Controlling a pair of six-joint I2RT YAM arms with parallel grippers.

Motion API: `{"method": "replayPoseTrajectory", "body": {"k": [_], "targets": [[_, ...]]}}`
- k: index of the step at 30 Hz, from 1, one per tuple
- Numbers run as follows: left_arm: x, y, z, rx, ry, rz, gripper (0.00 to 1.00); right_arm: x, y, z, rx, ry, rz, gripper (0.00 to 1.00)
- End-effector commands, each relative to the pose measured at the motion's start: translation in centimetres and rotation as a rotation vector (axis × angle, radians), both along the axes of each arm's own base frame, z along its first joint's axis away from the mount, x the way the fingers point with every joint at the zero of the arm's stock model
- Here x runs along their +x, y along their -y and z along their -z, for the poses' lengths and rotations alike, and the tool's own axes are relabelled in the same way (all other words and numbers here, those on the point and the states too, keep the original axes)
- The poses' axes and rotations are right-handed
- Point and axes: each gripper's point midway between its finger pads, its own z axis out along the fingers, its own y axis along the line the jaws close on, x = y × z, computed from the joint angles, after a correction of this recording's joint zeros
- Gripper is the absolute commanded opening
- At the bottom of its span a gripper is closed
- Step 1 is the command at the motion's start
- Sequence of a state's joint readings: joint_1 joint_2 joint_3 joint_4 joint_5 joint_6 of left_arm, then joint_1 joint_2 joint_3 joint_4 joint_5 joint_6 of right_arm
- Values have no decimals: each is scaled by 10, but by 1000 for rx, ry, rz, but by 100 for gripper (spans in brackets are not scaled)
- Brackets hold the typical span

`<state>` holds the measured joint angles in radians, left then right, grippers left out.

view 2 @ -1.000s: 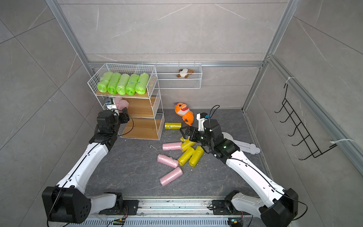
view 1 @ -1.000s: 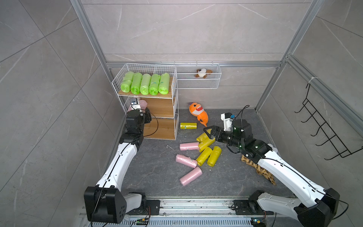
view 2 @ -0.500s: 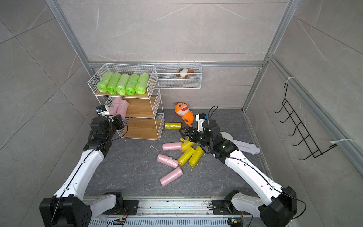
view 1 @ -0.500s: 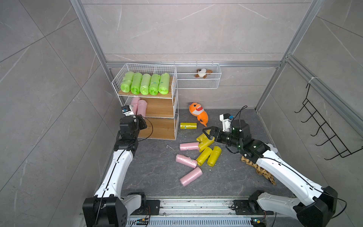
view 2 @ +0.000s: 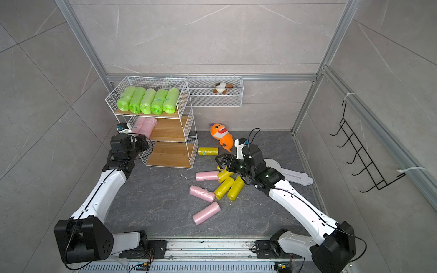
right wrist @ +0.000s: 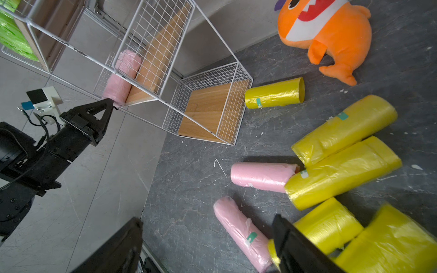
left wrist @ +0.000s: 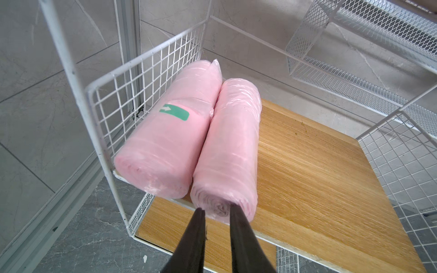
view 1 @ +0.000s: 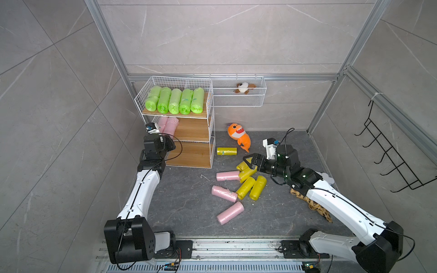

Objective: Sort the rolls of trash bags by color and place them on the shelf
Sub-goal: Place the roll of trash bags on the shelf.

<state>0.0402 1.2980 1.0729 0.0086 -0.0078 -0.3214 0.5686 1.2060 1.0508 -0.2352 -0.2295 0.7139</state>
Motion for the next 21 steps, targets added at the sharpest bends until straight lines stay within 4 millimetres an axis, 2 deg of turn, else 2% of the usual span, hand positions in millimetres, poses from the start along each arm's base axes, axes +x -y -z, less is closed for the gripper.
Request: {"method": "replayPoseTrajectory", "body": {"k": [1, 5, 7, 12, 16, 18, 21], "targets": [[-12, 2, -27, -35, 80, 10, 33, -3, -5, 16, -14, -44, -37, 90], [-38, 13, -21, -108, 81, 45, 49, -15, -14, 46, -40, -147, -110, 89], [-53, 19, -16, -143, 75, 58, 53, -25, -18, 61, -60, -201, -153, 89], [-92, 41, 9, -209, 26, 115, 59, -69, -22, 115, -180, -385, -241, 88], [-110, 78, 34, -238, -17, 224, 61, -106, -13, 159, -277, -527, -284, 89], [-114, 96, 43, -235, -42, 267, 62, -120, -11, 177, -304, -576, -314, 90], [-119, 121, 52, -220, -71, 322, 62, -136, -20, 194, -304, -644, -374, 90]]}}
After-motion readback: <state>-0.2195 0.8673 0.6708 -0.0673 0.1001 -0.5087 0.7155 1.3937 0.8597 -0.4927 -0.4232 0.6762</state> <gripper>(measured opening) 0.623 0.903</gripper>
